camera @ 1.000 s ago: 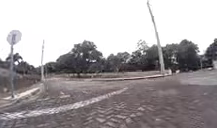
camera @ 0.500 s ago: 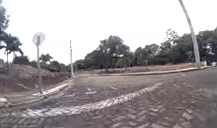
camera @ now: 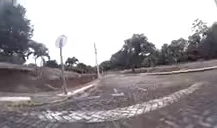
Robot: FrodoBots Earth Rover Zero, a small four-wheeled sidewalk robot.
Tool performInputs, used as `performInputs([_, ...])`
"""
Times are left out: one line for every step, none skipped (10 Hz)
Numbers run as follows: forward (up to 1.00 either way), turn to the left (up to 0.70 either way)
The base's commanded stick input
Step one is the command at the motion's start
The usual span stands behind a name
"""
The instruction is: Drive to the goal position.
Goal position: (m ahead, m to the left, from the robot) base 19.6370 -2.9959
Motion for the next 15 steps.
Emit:
performInputs([0.70,0.00])
performInputs([0.70,0.00])
performInputs([0.70,0.00])
performInputs([0.70,-0.27])
performInputs([0.70,-0.27])
performInputs([0.70,-0.27])
performInputs([0.70,-0.27])
performInputs([0.70,-0.27])
performInputs([0.70,-0.27])
performInputs([0.70,-0.27])
performInputs([0.70,-0.27])
performInputs([0.70,-0.27])
performInputs([0.70,-0.27])
performInputs([0.70,-0.27])
performInputs([0.70,-0.27])
